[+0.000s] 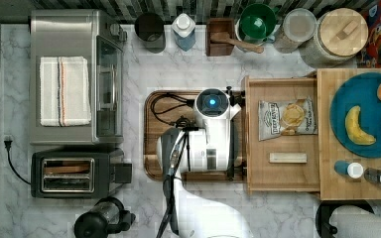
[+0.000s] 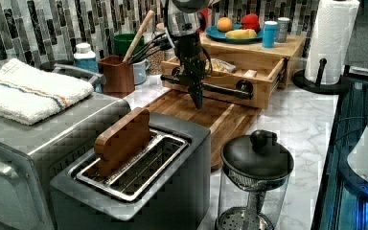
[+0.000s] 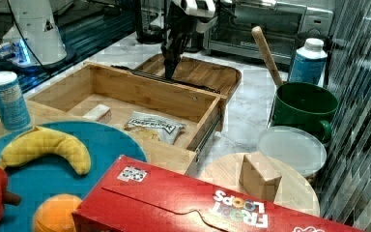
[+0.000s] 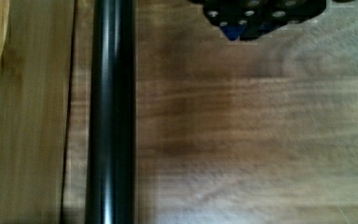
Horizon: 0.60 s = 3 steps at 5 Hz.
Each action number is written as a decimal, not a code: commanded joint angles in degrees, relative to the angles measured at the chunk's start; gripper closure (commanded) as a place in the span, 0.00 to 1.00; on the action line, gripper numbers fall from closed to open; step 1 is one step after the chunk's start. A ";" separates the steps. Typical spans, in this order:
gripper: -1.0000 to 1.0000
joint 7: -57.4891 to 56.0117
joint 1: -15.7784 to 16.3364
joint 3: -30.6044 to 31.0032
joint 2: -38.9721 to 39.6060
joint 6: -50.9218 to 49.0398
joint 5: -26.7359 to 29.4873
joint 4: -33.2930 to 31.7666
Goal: Close the drawer.
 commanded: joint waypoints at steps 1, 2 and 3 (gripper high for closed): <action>1.00 -14.32 -4.66 -3.77 -2.56 8.16 -2.10 2.70; 1.00 -19.34 -6.49 -5.14 -1.64 6.04 0.02 5.12; 1.00 -19.34 -7.92 -6.08 -1.87 6.67 -1.80 5.64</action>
